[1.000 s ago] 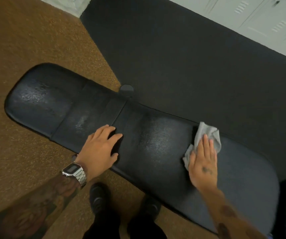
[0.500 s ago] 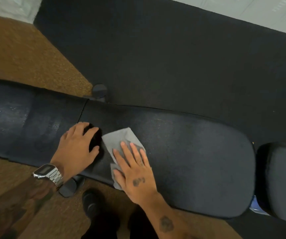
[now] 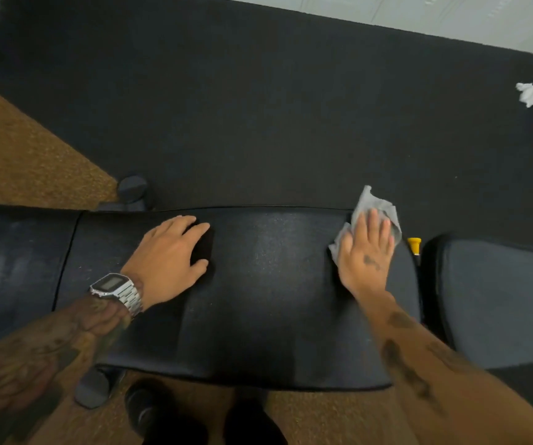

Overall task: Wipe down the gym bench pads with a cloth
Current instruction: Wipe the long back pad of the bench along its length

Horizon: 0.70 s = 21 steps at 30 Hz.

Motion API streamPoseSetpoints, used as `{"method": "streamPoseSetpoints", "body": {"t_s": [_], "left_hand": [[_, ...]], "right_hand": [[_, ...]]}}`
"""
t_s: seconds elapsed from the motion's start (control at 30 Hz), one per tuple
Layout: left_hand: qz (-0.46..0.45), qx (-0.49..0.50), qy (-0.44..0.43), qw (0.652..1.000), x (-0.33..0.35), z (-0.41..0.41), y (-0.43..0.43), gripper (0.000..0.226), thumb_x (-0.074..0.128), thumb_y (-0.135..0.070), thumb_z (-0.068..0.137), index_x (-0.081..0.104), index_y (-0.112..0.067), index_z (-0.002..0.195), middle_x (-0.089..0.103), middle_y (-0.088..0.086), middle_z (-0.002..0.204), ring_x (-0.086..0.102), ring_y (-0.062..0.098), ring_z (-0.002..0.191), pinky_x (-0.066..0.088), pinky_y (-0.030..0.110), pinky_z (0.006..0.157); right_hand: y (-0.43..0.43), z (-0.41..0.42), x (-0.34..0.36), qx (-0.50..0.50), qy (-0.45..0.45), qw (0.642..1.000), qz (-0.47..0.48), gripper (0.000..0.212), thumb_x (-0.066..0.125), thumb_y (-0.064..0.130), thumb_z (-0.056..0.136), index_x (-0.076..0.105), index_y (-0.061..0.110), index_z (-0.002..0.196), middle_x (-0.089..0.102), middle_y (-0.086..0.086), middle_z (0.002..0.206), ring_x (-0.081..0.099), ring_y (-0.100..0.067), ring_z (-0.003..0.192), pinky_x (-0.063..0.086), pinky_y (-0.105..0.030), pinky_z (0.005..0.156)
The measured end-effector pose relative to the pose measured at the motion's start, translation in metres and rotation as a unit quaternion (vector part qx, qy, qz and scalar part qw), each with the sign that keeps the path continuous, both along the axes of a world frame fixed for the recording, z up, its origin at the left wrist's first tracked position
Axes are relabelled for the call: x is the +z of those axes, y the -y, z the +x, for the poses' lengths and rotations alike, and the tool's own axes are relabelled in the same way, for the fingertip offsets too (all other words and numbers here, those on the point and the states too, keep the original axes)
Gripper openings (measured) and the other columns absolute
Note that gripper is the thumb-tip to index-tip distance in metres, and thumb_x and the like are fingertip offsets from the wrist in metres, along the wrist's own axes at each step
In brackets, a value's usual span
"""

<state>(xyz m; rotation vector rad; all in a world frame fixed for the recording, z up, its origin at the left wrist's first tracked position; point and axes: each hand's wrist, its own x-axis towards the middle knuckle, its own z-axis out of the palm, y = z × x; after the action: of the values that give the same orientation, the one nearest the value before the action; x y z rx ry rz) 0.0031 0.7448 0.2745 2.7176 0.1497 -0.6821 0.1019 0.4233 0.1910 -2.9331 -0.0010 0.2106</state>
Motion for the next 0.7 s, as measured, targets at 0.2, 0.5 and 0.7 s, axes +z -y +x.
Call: {"method": "streamPoseSetpoints", "body": {"t_s": [0.2,0.5,0.7], "left_hand": [[0.022,0.024,-0.017,0.999,-0.002,0.024,0.007,0.075,0.058,-0.043,0.088,0.025,-0.017,0.15,0.028,0.007,0.155,0.028,0.027,0.141,0.03,0.044,0.112],[0.035,-0.04,-0.021,0.998,-0.005,0.05,0.049,0.065,0.048,-0.04,0.095,0.026,-0.015,0.15,0.03,0.006,0.154,0.032,0.027,0.139,0.031,0.04,0.11],[0.008,-0.095,-0.001,0.995,-0.003,0.074,0.1,0.066,0.045,-0.046,0.094,0.025,-0.016,0.15,0.029,0.005,0.155,0.029,0.025,0.141,0.029,0.043,0.114]], "right_hand": [[-0.137,0.012,0.007,0.281,-0.027,0.959,-0.014,0.056,0.033,0.043,0.1,0.033,0.02,0.151,0.053,-0.005,0.135,0.04,-0.031,0.132,0.019,-0.052,0.115],[-0.044,0.022,0.006,0.288,0.045,0.955,0.054,0.049,0.031,0.035,0.101,0.045,0.017,0.144,0.052,-0.004,0.139,0.046,-0.025,0.132,0.029,-0.044,0.114],[0.079,0.022,0.005,0.01,0.029,0.996,0.078,0.053,0.032,0.037,0.103,0.045,0.006,0.144,0.053,-0.014,0.137,0.051,-0.032,0.123,0.036,-0.042,0.107]]}}
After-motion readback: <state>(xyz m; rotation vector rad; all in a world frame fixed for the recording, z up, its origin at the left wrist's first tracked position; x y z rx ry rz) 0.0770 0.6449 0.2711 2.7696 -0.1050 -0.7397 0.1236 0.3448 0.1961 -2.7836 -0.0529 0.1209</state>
